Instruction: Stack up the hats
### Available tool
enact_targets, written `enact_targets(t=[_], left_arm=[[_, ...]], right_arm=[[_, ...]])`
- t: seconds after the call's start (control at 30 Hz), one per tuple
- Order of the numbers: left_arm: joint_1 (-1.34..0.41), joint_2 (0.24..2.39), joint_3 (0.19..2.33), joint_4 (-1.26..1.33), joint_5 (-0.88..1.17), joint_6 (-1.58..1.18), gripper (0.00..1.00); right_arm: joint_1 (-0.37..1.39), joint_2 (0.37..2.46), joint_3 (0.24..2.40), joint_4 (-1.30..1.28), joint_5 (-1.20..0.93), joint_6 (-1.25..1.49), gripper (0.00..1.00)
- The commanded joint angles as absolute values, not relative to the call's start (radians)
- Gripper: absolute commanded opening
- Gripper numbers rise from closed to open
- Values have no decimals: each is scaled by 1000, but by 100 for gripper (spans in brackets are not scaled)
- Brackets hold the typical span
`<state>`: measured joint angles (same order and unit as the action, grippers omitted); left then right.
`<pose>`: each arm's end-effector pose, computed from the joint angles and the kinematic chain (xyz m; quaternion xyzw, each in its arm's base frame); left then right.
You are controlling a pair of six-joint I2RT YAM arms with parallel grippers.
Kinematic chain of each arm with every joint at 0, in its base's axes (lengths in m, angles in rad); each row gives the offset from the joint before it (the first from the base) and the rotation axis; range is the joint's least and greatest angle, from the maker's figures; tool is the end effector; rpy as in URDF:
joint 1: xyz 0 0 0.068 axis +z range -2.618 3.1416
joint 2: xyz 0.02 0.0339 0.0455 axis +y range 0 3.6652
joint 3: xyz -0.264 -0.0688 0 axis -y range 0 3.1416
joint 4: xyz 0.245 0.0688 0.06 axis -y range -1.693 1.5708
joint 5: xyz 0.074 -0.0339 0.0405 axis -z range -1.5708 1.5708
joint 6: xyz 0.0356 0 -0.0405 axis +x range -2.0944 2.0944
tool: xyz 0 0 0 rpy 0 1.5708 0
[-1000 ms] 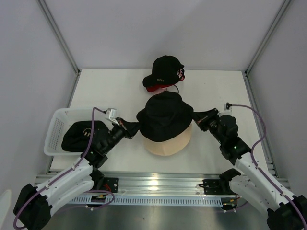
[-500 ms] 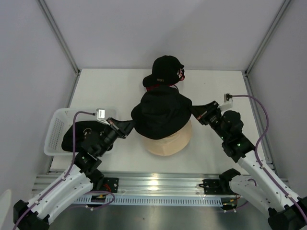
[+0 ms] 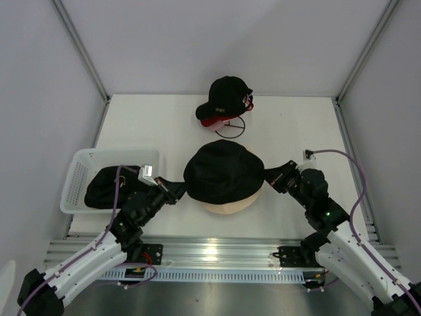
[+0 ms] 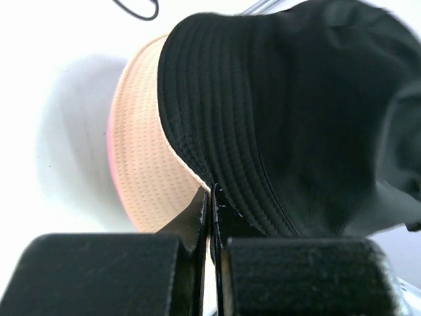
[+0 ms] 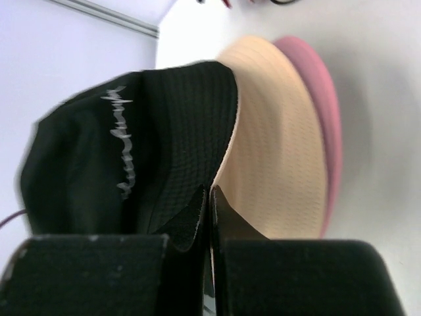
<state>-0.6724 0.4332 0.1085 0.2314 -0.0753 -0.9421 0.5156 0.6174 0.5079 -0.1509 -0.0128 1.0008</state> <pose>0.1118 -0.0856 0.1928 -0.1244 0.7287 -0.4668 0.4854 0.1396 0.0796 0.2710 0.1867 0.7706 0.4227 0.4389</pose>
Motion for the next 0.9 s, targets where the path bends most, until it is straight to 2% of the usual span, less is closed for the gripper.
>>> enact_targets(t=[0.0, 0.2, 0.37, 0.67, 0.77, 0.8, 0.87], left_arm=[[-693, 532, 95, 308, -129, -908, 1], [-704, 692, 72, 417, -132, -923, 1], [-706, 753, 130, 215, -176, -979, 1], [-709, 770, 164, 105, -198, -947, 1], [-707, 700, 237, 11, -231, -870, 13], [-707, 677, 251, -3, -273, -850, 31], [-700, 626, 302, -64, -333, -821, 47]], right_arm=[[515, 635, 465, -163, 43, 979, 0], [517, 741, 454, -155, 44, 948, 0], [517, 813, 469, -190, 80, 931, 0], [515, 876, 506, -229, 86, 881, 0], [517, 856, 547, -221, 77, 848, 0], [517, 853, 561, -230, 78, 836, 0], [515, 868, 598, -250, 75, 798, 0]])
